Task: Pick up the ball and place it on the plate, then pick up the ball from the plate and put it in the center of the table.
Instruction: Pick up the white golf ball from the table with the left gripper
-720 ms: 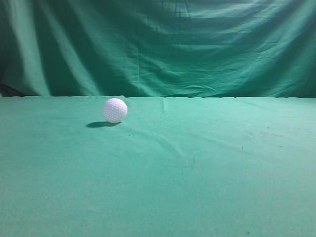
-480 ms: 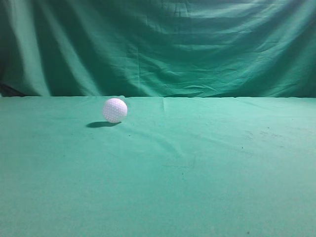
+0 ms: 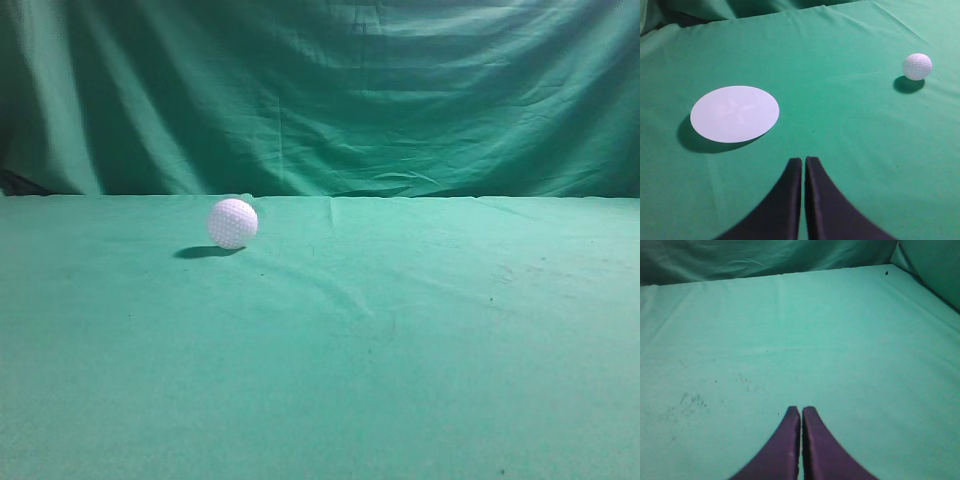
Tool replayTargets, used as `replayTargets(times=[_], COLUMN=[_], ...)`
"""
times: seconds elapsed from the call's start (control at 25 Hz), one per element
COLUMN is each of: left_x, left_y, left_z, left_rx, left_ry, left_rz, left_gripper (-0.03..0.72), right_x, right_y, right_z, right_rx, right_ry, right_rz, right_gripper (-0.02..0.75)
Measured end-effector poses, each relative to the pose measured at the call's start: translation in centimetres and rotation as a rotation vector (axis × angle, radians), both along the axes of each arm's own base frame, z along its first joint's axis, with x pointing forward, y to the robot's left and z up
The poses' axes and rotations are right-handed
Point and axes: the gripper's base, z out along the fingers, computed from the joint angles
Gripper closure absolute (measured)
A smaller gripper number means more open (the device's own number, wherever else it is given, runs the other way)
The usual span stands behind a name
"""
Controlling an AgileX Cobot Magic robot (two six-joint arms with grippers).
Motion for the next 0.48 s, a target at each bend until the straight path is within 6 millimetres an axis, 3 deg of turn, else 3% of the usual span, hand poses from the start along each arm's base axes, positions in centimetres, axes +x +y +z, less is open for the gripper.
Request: replayTargets(times=[0.48], left_x=[0.08], left_y=[0.02], left_z=[0.2], left_rx=[-0.005], left_ry=[-0.028], left_rz=[0.004], left_gripper=[0.688], right_x=[0.0], right_y=[0.0], right_z=[0.0], right_rx=[0.0], right_ry=[0.0], right_rz=[0.0], right_gripper=[0.738])
